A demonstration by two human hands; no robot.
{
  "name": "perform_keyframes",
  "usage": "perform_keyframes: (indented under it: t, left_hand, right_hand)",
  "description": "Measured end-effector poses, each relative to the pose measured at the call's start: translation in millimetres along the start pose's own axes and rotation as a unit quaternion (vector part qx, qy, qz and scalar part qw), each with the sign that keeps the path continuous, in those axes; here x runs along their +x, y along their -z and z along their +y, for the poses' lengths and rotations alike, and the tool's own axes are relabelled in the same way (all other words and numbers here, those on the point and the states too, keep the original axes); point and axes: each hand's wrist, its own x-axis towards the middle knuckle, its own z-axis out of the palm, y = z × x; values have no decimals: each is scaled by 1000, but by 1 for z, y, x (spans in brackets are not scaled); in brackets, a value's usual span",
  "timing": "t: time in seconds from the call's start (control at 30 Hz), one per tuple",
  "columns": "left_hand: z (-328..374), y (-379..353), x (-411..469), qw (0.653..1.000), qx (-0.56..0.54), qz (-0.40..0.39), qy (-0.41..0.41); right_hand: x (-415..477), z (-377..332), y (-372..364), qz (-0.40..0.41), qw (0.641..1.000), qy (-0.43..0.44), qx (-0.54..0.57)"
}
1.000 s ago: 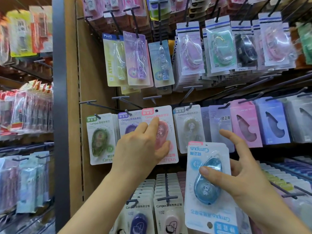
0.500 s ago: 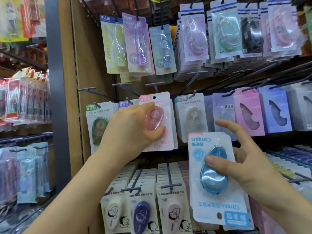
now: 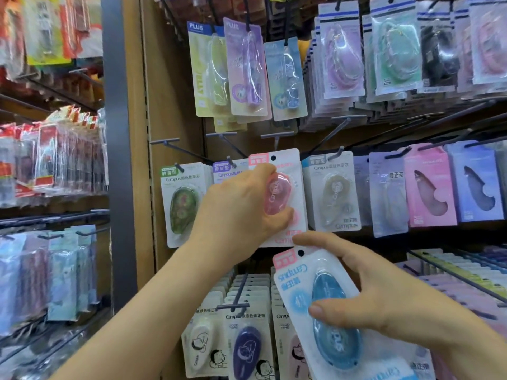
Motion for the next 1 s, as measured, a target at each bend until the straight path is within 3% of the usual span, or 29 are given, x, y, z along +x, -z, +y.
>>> perform_keyframes:
  t: [0.13, 0.27, 0.5, 0.63, 0.83, 0.9, 1.0]
  left_hand:
    - [-4, -3, -1, 1000, 5, -13, 9]
    - [-5, -5, 5, 999, 27, -3, -44]
    - [-4, 2, 21, 992, 77, -77, -70]
    - [-6, 2, 23, 992, 35, -83, -85]
    - [-20, -7, 31, 979, -182, 49, 73]
    - [-16, -4, 35, 976, -178, 78, 96]
    - [-12, -1, 44, 983, -141, 48, 106]
  right_hand:
    - [1, 1, -3, -24, 991, -8, 132]
    - [0, -1, -2, -47, 967, -18, 251]
    - [-3, -4, 4, -46, 958, -16, 284]
    - [-8, 0, 3, -37, 951, -16, 305]
    - [-5, 4, -2, -23, 953, -25, 300]
    - [-4, 4, -5, -25, 955, -28, 294]
    - [-3, 7, -8, -19, 953, -29, 300]
